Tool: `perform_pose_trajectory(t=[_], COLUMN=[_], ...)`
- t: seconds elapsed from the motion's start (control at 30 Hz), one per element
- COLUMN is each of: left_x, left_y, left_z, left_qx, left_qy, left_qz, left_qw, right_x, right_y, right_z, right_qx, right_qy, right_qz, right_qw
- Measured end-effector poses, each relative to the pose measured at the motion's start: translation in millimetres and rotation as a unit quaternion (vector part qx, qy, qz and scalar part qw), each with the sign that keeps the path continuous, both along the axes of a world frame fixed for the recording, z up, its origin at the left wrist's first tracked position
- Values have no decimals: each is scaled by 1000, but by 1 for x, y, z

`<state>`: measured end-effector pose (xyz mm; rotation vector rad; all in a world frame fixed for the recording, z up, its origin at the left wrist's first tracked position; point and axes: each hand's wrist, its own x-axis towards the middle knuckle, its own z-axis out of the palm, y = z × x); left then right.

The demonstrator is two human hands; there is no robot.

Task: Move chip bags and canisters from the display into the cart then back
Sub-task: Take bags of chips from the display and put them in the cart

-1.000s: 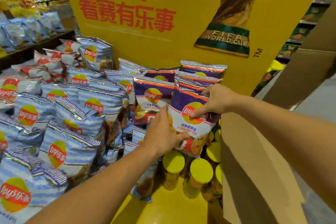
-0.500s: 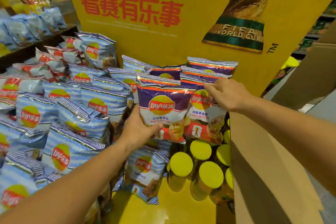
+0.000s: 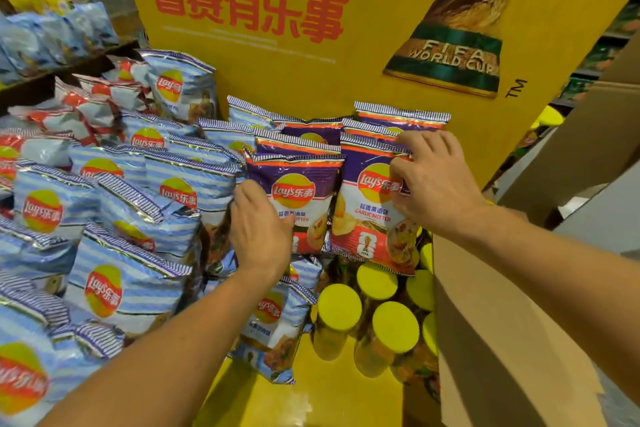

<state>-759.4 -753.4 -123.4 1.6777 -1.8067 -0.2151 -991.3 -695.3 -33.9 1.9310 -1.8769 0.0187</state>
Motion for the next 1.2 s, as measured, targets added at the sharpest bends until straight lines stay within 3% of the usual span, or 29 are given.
perform_pose_trajectory(t=[0.1,0.2,0.47,0.73,1.2], left_x=[0,6,38,102,312], left_y=[3,10,45,93,218], left_z=[1,2,32,83,118], left_qx=[17,47,119,115,116], left_qy=[-48,-116,-68,-58,19], left_qz=[-104,-135,-172,-157,-33], left_qw=[993,983,975,979,993], right_x=[8,19,65,154,377], right_y=[7,13,20,36,96], right_z=[0,5,19,47,71], right_qx=[24,115,202,231,326], right_qy=[1,-82,-223,-246,-232], right_qz=[48,67,99,165,308], right_qw=[999,988,949,927,863])
